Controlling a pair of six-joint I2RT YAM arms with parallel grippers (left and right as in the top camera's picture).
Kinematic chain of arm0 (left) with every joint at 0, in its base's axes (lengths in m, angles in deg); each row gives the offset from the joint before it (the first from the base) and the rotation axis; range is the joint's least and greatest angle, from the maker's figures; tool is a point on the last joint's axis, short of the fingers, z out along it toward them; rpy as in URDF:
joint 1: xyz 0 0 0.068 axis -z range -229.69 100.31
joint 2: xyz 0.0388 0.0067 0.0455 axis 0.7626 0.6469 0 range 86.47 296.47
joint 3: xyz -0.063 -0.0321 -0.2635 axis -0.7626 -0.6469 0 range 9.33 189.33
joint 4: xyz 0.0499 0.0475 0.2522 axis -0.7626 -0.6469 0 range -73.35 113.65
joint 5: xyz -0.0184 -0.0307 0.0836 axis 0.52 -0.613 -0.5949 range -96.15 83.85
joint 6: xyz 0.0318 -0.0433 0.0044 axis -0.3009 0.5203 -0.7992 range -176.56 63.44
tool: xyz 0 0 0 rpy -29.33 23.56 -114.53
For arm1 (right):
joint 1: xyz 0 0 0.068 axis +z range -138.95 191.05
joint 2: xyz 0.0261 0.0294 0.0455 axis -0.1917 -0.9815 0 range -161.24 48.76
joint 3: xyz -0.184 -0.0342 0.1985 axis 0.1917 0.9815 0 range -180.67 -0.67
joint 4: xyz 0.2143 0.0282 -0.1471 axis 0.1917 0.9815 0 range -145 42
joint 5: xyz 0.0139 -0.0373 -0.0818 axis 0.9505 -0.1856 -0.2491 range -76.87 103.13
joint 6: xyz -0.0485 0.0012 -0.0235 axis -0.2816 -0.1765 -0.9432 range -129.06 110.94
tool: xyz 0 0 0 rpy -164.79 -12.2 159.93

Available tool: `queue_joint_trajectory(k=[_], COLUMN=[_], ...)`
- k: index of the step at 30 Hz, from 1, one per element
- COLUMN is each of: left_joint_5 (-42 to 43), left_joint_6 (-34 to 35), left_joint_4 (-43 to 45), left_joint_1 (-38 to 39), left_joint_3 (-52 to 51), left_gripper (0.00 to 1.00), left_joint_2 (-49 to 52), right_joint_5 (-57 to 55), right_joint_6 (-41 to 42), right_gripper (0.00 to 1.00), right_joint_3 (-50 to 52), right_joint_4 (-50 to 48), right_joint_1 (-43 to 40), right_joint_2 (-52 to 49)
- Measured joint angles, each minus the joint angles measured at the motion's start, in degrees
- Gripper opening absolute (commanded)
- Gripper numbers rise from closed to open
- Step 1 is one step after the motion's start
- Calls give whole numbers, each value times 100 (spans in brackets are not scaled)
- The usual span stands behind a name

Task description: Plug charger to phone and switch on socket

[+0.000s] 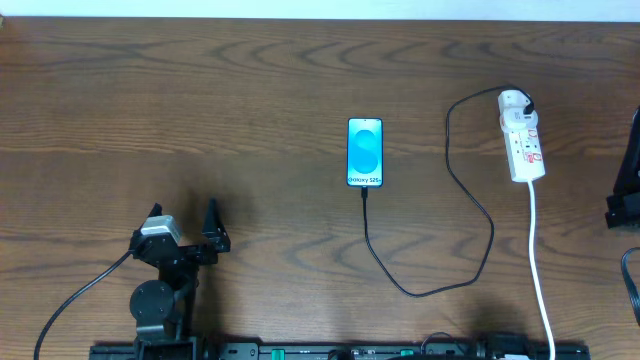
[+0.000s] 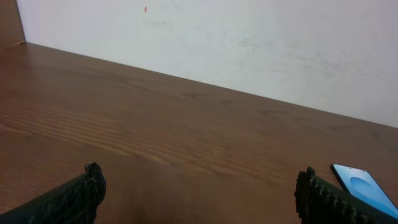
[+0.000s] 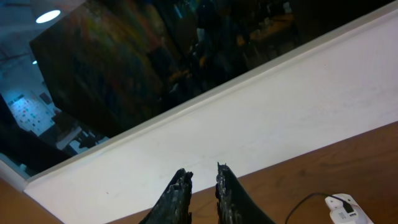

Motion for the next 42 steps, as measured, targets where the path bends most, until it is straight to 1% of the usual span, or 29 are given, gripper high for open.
queue_joint_trajectory(k=[6, 9, 12, 23, 26, 31, 37, 42], left_joint_5=[0, 0, 0, 0, 0, 0, 2, 0], left_joint_6=[0, 0, 0, 2, 0, 0, 0, 0], left_joint_4=[-7, -9, -9, -9, -9, -9, -9, -9], left_joint_1=[0, 0, 0, 0, 0, 20, 291, 308], left_joint_3=[7, 7, 7, 9, 9, 7, 7, 7], left_gripper=[99, 98, 98, 98, 98, 98, 98, 98], left_joint_2=[15, 24, 31, 42, 42, 39, 17, 13], right_joint_5=[0, 0, 0, 0, 0, 0, 0, 0], right_joint_6=[2, 15, 109, 278, 282, 297, 297, 297], right_gripper=[15, 19, 21, 17, 19, 19, 19, 19], right_joint_3=[-2, -2, -2, -2, -2, -2, -2, -2], right_joint_4=[-4, -7, -20, 83, 85, 85, 101, 101], right_joint_1=[0, 0, 0, 0, 0, 0, 0, 0], right_joint_2=[0, 0, 0, 0, 0, 0, 0, 0])
